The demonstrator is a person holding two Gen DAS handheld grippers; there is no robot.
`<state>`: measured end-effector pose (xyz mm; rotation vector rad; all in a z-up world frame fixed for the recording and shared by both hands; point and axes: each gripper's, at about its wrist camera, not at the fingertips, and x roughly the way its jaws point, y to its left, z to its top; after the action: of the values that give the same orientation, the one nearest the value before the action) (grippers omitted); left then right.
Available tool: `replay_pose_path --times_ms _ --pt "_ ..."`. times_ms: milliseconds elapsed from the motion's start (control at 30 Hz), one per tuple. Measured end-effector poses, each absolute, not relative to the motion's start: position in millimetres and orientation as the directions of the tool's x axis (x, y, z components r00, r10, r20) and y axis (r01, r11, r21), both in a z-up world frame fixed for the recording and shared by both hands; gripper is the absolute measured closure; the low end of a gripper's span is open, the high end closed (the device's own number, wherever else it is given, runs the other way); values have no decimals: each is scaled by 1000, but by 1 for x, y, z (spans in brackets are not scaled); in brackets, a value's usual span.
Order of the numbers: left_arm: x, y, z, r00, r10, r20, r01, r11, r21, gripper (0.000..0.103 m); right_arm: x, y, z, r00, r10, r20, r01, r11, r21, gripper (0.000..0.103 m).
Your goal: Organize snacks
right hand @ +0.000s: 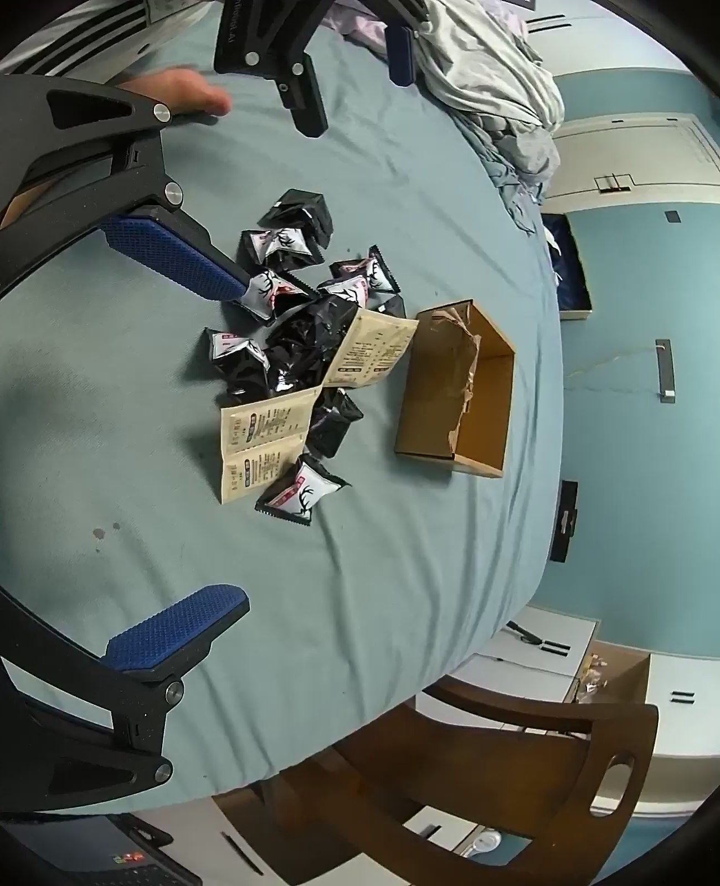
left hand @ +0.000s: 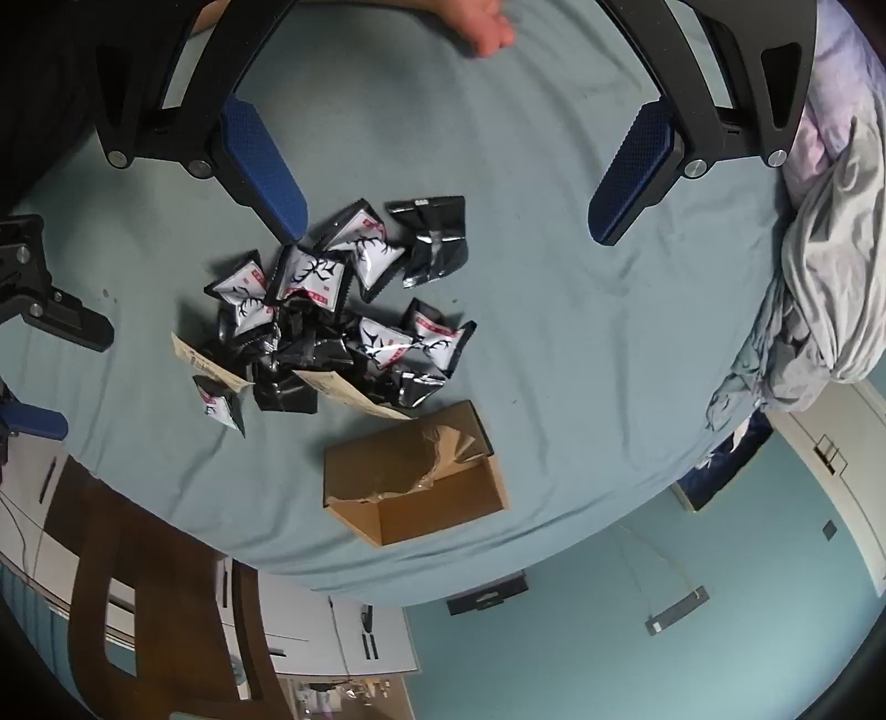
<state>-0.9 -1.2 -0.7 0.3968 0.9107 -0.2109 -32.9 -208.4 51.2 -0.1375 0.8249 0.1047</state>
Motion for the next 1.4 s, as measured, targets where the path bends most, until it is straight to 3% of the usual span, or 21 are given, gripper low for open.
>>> replay_pose_path --times_ms 1400 --pt "3 2 -6 571 -4 -821 345 908 236 0 -31 -207 47 669 19 -743 -145 984 -105 0"
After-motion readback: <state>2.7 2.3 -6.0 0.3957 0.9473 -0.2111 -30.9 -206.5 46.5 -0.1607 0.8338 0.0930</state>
